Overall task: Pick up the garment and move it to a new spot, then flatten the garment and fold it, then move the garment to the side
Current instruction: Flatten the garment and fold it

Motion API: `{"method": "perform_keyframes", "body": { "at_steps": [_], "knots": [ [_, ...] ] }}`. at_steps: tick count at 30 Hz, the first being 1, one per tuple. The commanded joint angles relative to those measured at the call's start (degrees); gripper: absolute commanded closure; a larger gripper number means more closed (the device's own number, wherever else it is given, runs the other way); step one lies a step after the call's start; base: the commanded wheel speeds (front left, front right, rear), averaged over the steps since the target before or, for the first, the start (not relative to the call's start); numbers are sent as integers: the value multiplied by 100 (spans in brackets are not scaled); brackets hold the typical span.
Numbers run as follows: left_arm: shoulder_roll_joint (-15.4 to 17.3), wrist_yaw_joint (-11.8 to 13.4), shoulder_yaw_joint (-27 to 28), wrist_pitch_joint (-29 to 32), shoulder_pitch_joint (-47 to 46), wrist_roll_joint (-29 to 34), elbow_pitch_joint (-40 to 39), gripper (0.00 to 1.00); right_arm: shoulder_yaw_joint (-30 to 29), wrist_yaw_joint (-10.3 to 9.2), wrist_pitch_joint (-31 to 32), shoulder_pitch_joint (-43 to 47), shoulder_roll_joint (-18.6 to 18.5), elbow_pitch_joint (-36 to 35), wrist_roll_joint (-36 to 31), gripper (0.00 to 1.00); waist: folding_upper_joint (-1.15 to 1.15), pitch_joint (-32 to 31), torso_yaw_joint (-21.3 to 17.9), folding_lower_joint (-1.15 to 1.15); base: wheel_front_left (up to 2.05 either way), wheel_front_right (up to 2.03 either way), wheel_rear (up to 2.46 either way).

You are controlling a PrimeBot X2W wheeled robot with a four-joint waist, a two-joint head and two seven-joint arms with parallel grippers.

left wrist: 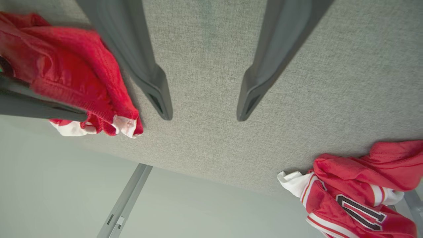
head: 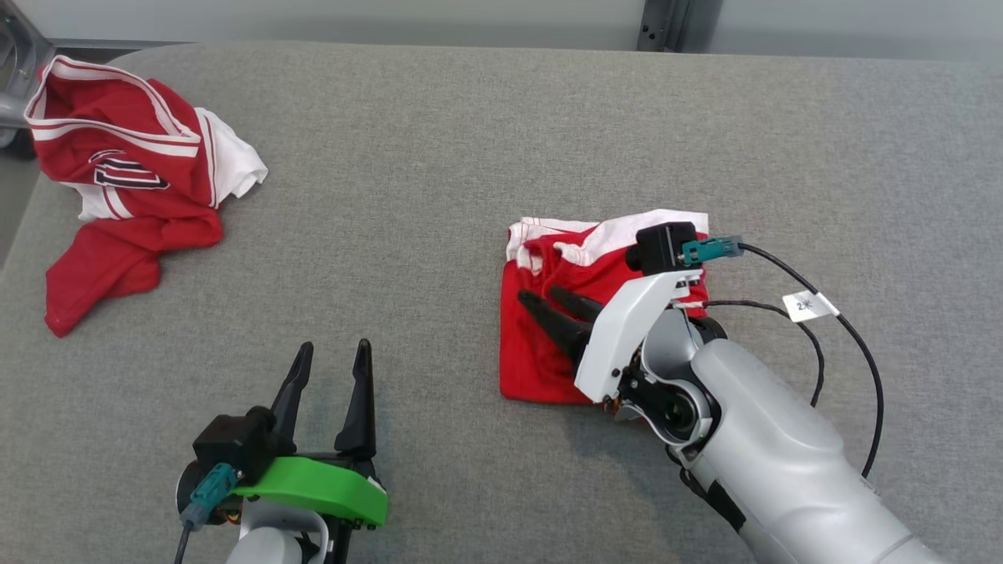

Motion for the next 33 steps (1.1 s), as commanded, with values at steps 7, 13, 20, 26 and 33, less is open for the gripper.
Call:
{"method": "perform_keyframes", "body": {
  "at_steps": [7, 13, 20, 26, 33],
  "knots": [
    [-73, -70, 141, -18, -34, 87, -13, 0, 517, 2, -521, -228, -8, -82, 518, 0, 0, -2, 4, 0, 0, 0, 0],
    [-105, -95, 303, -18, 17, 203, -125, 0, 590, 1, -1397, -427, -54, -90, -130, 0, 0, -23, -142, 0, 0, 0, 0],
    [-132, -72, 484, -13, 60, 336, -387, 0, 12, 1, -2605, -258, -343, -155, -1349, 0, 0, -157, -380, 0, 0, 0, 0],
    [-153, -38, 615, -13, 121, 481, -576, 0, -1073, 1, -2937, 315, -409, -590, -2498, 0, 0, -338, -613, 0, 0, 0, 0],
    [-172, -3, 779, -13, 338, 597, -786, 0, -2326, 1, -2963, 1480, -132, -1798, -3588, 0, 0, -551, -813, 0, 0, 0, 0]
  ]
}}
